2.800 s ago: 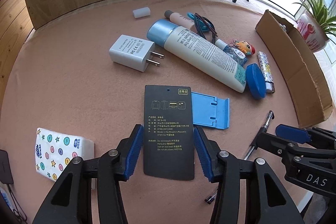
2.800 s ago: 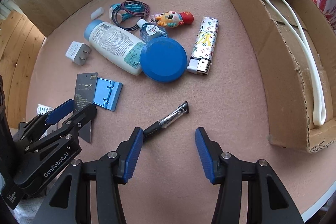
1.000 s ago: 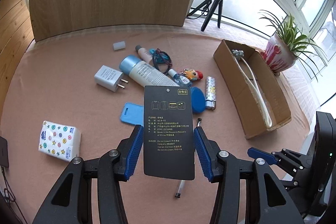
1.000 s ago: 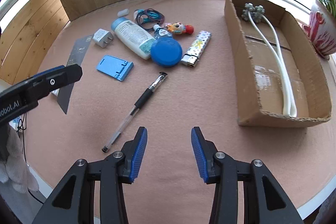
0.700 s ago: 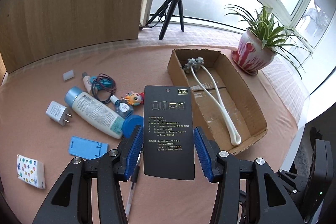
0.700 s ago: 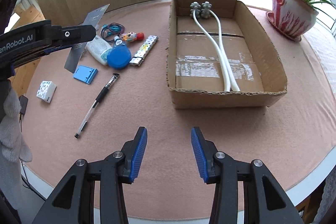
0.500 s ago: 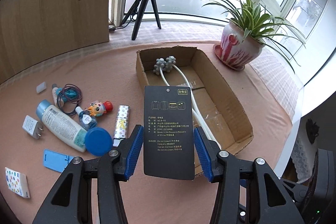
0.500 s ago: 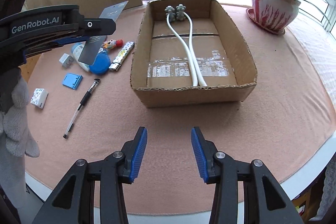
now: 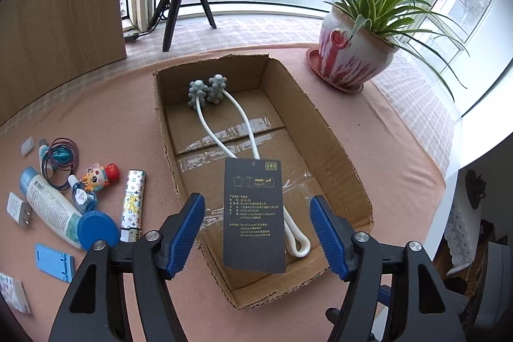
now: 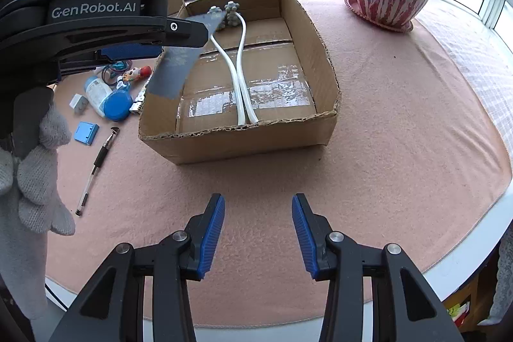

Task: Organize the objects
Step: 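Lift the black card with the left tool and carry it over the box, then release the black card into the box from the left tool, then move the left tool to the blue clothespin while the right tool approaches the purple cable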

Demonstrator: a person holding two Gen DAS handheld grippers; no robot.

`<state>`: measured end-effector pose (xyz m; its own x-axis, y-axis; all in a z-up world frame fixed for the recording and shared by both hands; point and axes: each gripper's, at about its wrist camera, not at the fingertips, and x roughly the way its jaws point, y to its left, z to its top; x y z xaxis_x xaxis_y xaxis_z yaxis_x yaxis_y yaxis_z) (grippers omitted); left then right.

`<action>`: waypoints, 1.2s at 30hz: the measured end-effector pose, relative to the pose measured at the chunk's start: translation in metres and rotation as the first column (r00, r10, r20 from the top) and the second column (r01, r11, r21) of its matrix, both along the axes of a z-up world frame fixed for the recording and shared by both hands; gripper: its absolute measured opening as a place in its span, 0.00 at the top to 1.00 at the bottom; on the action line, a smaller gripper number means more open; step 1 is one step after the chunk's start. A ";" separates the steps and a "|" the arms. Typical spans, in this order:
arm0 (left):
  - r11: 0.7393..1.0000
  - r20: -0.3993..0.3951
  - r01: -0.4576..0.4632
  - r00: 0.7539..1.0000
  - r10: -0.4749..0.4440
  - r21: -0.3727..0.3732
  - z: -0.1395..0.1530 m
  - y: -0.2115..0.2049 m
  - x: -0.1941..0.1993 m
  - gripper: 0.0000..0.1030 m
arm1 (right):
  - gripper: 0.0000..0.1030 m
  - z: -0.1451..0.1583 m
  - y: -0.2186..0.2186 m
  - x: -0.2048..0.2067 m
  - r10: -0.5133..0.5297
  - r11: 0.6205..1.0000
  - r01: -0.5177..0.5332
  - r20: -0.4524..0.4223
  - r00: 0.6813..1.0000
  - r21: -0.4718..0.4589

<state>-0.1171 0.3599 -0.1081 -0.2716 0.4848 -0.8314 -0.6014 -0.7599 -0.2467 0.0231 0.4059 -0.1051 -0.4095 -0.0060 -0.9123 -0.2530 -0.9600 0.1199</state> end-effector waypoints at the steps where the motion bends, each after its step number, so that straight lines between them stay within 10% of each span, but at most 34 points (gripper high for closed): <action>1: 1.000 0.001 -0.004 1.000 0.004 0.004 0.001 -0.002 -0.001 0.27 | 0.61 0.000 0.000 -0.001 0.001 1.000 -0.001 0.000 1.000 -0.004; 23: 0.948 0.000 -0.251 0.967 0.256 -0.196 -0.026 -0.141 -0.166 0.28 | 0.61 0.001 -0.034 -0.019 0.035 0.998 -0.036 -0.005 0.999 -0.049; 36: 0.923 0.080 -0.215 0.964 0.252 -0.320 -0.090 -0.136 -0.234 0.74 | 0.60 0.006 -0.035 -0.013 0.009 1.000 -0.009 0.003 1.000 -0.022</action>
